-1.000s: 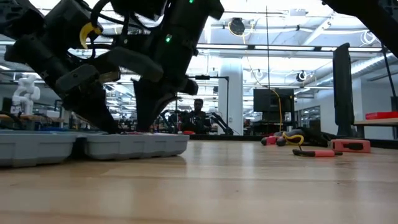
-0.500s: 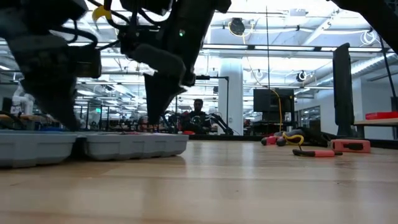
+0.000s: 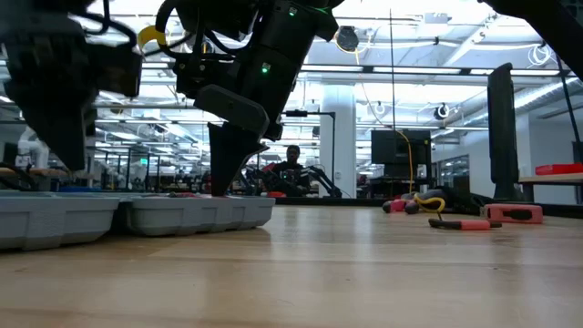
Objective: Prefit tool cases
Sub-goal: Put the pink terminal block into the gray prefit tool case
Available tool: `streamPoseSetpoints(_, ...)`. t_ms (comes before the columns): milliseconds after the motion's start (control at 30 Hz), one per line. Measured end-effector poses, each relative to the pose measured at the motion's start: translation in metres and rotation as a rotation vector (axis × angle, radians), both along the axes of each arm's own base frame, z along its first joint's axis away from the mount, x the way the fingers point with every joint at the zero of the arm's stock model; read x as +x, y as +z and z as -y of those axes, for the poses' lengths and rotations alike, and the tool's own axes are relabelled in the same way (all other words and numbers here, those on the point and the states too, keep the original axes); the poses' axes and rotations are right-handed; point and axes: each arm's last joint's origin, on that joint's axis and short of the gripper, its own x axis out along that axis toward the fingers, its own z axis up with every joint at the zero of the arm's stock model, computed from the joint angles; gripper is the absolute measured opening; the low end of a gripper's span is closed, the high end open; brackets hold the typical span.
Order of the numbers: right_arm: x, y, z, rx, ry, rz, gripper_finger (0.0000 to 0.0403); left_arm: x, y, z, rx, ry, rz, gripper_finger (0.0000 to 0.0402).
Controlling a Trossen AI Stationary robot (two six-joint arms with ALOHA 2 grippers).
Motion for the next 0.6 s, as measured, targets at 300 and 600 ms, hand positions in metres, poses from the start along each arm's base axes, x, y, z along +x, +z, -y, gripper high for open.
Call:
streamPoseSetpoints(300, -0.001, 0.001, 0.000, -0.033, 0.011, -0.006, 0.0000, 0.003, -0.004, 0.005, -0.017, 0.029, -0.059, 0.0005)
streamPoseSetpoints(600, -0.001, 0.001, 0.000, -0.043, 0.033, -0.008, 0.0000, 0.013, -0.024, 0.021, 0.015, 0.004, -0.091, 0.0002)
